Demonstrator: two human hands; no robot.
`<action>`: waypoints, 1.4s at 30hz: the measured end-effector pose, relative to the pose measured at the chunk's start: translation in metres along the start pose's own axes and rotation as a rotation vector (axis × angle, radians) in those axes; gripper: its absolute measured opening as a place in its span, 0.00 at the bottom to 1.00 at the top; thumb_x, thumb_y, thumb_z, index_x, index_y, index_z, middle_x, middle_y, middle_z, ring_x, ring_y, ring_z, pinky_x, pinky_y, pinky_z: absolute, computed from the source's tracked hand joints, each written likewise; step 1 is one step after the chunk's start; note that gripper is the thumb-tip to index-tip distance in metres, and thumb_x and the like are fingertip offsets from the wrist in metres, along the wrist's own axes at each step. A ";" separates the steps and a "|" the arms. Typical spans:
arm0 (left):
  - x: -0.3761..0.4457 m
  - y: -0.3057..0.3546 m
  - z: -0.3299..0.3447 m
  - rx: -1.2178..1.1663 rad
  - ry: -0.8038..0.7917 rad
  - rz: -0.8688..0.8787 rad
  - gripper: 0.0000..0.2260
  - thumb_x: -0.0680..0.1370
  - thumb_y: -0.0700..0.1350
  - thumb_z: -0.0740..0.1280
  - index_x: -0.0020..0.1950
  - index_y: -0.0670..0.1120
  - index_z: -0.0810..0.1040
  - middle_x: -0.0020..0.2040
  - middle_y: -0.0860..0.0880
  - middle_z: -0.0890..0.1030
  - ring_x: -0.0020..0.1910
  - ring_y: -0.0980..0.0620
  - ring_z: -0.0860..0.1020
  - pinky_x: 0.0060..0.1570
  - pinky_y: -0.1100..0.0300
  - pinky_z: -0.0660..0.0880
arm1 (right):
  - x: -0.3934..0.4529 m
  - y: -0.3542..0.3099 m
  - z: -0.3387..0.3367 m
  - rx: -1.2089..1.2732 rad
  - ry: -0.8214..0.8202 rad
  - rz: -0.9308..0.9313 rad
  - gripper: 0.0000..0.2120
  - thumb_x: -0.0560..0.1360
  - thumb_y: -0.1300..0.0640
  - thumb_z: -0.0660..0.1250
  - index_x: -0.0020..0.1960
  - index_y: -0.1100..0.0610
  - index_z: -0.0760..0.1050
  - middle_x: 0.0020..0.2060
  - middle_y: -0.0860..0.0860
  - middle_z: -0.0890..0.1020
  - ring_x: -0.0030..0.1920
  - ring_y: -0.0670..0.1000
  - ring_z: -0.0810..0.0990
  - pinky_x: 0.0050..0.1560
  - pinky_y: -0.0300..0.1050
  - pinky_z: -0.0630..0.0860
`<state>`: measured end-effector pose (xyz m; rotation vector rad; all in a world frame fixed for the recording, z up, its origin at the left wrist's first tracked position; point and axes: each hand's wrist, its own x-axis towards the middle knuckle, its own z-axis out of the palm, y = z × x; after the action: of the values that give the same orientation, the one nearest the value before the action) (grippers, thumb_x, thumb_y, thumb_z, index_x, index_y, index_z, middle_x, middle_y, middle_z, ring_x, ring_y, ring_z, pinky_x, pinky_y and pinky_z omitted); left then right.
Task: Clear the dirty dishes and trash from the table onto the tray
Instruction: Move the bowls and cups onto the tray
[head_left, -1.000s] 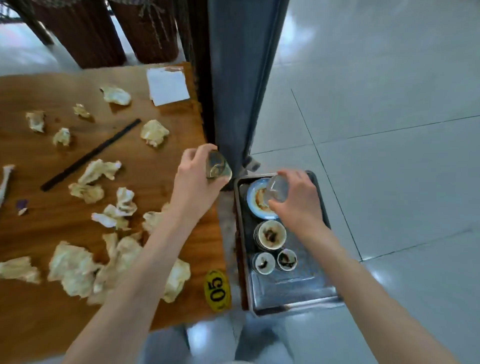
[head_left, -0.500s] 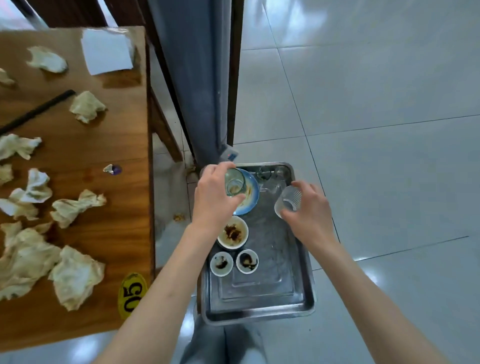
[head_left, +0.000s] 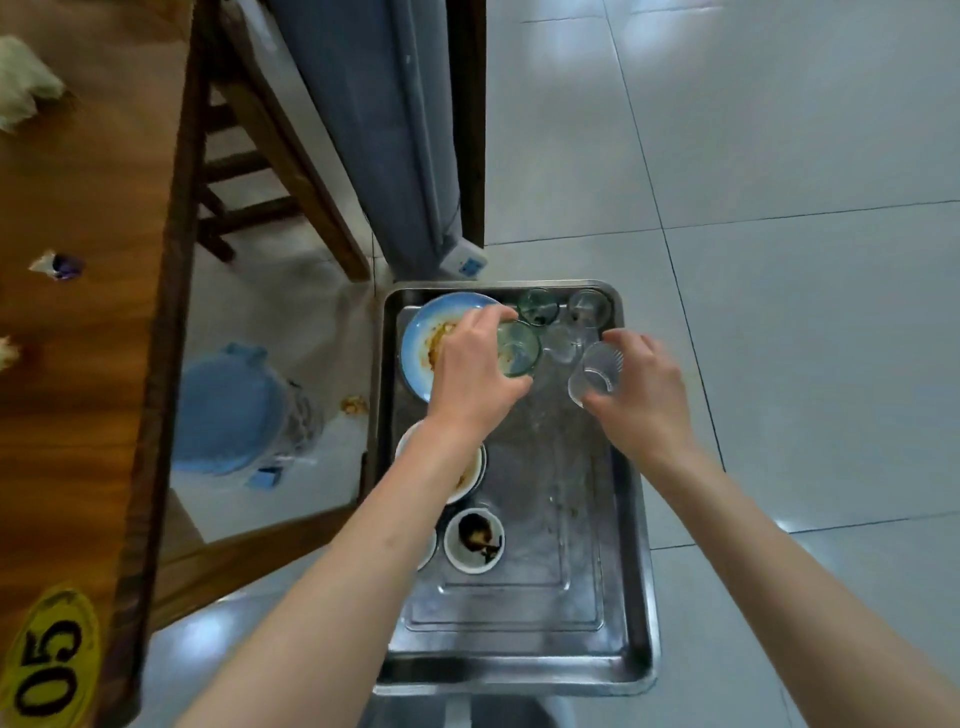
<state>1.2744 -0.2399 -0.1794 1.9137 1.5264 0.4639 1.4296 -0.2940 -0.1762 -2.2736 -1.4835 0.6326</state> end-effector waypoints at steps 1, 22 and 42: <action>0.004 -0.002 0.010 0.005 0.002 -0.002 0.26 0.64 0.43 0.78 0.60 0.45 0.74 0.55 0.48 0.77 0.55 0.50 0.73 0.50 0.69 0.61 | 0.006 0.007 0.006 0.000 0.001 -0.008 0.23 0.68 0.58 0.73 0.61 0.58 0.73 0.55 0.56 0.77 0.53 0.56 0.76 0.47 0.40 0.66; 0.045 -0.026 0.103 0.128 -0.089 0.002 0.27 0.65 0.41 0.78 0.61 0.45 0.72 0.57 0.48 0.74 0.55 0.50 0.74 0.51 0.64 0.69 | 0.067 0.064 0.063 0.008 -0.050 -0.052 0.37 0.67 0.63 0.73 0.71 0.59 0.60 0.57 0.57 0.75 0.55 0.57 0.75 0.53 0.49 0.72; 0.052 -0.035 0.124 0.143 -0.002 0.073 0.24 0.65 0.37 0.76 0.60 0.43 0.74 0.54 0.45 0.76 0.54 0.48 0.75 0.50 0.61 0.70 | 0.073 0.073 0.073 -0.007 -0.076 -0.075 0.37 0.65 0.65 0.73 0.70 0.58 0.61 0.59 0.57 0.73 0.60 0.57 0.72 0.56 0.48 0.70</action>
<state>1.3401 -0.2181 -0.2996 2.0844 1.5282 0.3944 1.4715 -0.2520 -0.2875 -2.2100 -1.5999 0.6995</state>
